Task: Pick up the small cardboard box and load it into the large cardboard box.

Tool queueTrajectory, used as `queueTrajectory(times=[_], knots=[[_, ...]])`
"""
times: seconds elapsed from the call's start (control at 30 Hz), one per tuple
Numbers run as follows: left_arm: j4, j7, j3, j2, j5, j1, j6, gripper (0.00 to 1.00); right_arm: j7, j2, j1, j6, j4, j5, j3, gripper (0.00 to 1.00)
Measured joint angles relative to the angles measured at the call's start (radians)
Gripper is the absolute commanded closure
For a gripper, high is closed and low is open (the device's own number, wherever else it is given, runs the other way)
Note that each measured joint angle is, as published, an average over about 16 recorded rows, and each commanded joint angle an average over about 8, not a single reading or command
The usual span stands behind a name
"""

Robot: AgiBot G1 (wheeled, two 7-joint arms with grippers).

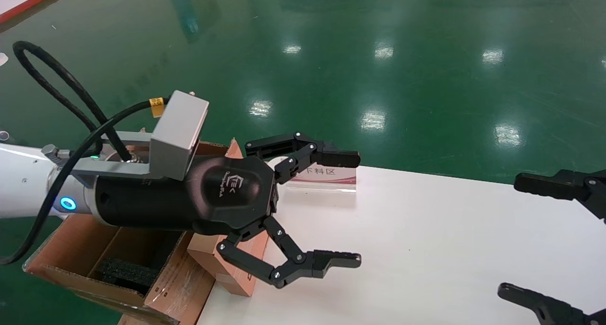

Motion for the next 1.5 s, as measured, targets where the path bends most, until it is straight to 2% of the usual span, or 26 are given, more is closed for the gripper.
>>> queueTrajectory(times=[0.43,0.6,0.77,0.97,1.23,1.5], knots=[[-0.014,-0.024,0.016,-0.006,0.036,-0.014,-0.010,0.00,0.000,0.000,0.000,0.000,0.000,0.000,0.000,0.00],[-0.034,-0.068,0.047,-0.014,0.108,-0.052,-0.021,0.00,0.000,0.000,0.000,0.000,-0.001,0.000,-0.001,0.00],[-0.054,-0.140,0.099,-0.015,0.234,-0.130,-0.026,0.00,-0.001,0.000,0.001,0.000,-0.001,0.001,-0.001,0.00],[-0.067,-0.267,0.186,0.005,0.440,-0.268,-0.010,0.00,-0.001,0.000,0.001,0.000,-0.001,0.001,-0.002,0.00],[-0.066,-0.500,0.336,0.069,0.707,-0.456,0.040,0.00,-0.001,0.000,0.001,0.000,-0.001,0.001,-0.002,0.00],[-0.061,-0.738,0.500,0.120,0.873,-0.588,0.072,0.00,-0.002,0.001,0.001,0.000,-0.001,0.002,-0.003,0.00]])
